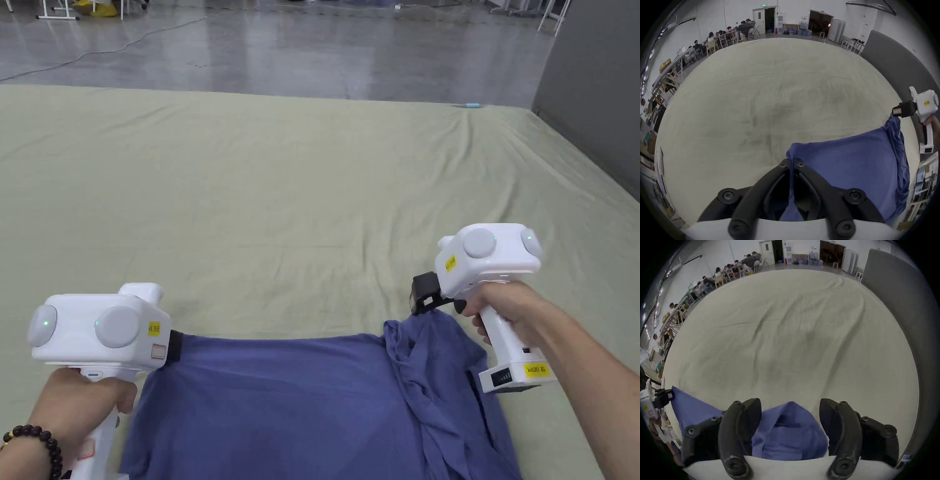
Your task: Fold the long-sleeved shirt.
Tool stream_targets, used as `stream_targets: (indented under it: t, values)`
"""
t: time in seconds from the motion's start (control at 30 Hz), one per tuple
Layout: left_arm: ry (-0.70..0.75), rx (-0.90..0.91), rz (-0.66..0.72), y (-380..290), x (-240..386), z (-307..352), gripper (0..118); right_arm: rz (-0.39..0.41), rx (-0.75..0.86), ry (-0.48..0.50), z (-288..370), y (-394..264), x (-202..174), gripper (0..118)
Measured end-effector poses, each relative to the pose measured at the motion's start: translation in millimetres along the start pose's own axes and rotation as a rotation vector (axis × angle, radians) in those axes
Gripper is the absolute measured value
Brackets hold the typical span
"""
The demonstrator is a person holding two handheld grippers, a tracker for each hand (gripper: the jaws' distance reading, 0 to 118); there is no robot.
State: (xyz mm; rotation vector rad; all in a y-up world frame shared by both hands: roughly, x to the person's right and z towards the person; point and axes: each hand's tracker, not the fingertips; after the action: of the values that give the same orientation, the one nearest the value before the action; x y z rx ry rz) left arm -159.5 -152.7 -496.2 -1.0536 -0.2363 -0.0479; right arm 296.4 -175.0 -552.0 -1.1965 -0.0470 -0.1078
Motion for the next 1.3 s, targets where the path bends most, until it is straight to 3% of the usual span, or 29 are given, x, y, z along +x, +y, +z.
stream_targets:
  t: [0.03,0.1,0.17,0.2,0.33,0.5,0.83,1.07,1.2,1.3]
  values:
    - [0.003,-0.002,-0.001,0,0,0,0,0.0,-0.068,-0.004,-7,-1,-3,71]
    - [0.002,-0.005,-0.001,0,1,-3,0,0.023,-0.185,-0.026,-20,-10,-10,43]
    - [0.008,-0.005,0.005,1,2,-3,0,0.054,-0.072,-0.041,-17,-13,-13,23]
    - [0.008,-0.005,0.006,0,2,-4,0,0.04,-0.088,-0.023,-16,-13,-14,2]
    - [0.018,0.029,0.019,4,3,11,0,0.059,0.004,-0.047,12,-15,-13,3]
    - [-0.006,0.085,0.024,-1,6,60,0,0.04,0.129,0.015,83,-36,0,3]
    - [-0.018,0.144,-0.06,-107,2,170,0,0.141,0.295,0.077,225,-218,4,3]
    - [-0.034,-0.022,-0.106,-197,3,155,0,0.221,0.121,0.059,206,-334,4,3]
    - [-0.038,-0.155,-0.158,-227,10,119,0,0.267,0.01,-0.025,155,-358,5,3]
    - [-0.018,-0.156,-0.16,-236,12,106,0,0.274,-0.012,-0.039,136,-362,1,3]
